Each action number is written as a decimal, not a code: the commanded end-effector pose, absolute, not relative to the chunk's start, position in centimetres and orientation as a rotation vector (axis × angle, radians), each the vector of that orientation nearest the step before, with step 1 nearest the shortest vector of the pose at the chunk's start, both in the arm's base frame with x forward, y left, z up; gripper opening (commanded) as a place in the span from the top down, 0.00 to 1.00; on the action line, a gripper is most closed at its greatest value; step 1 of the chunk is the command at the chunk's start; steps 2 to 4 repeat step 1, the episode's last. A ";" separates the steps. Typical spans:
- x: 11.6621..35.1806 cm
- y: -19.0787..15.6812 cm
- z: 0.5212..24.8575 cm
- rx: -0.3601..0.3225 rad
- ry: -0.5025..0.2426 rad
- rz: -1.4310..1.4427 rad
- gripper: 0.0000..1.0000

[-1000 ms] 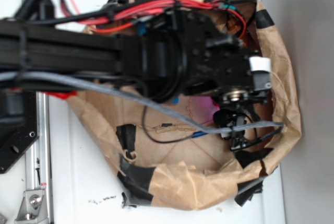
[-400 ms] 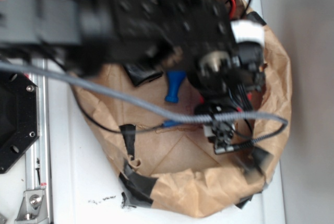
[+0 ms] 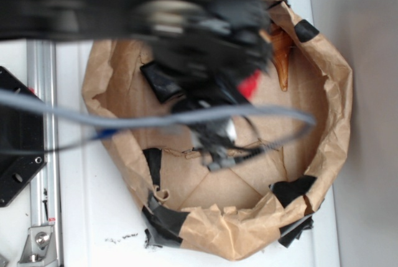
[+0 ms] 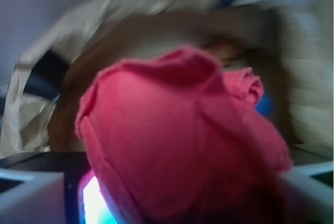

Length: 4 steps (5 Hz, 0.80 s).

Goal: Grab the red paper.

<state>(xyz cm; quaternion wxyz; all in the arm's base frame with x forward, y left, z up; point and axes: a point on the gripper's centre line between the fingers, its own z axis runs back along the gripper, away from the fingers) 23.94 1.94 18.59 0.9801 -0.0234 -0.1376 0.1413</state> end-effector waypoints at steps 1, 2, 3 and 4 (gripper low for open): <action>23.2 2.7 17.5 -0.013 -0.267 0.314 1.00; 23.2 2.7 17.5 -0.013 -0.267 0.314 1.00; 23.2 2.7 17.5 -0.013 -0.267 0.314 1.00; 23.2 2.7 17.5 -0.013 -0.267 0.314 1.00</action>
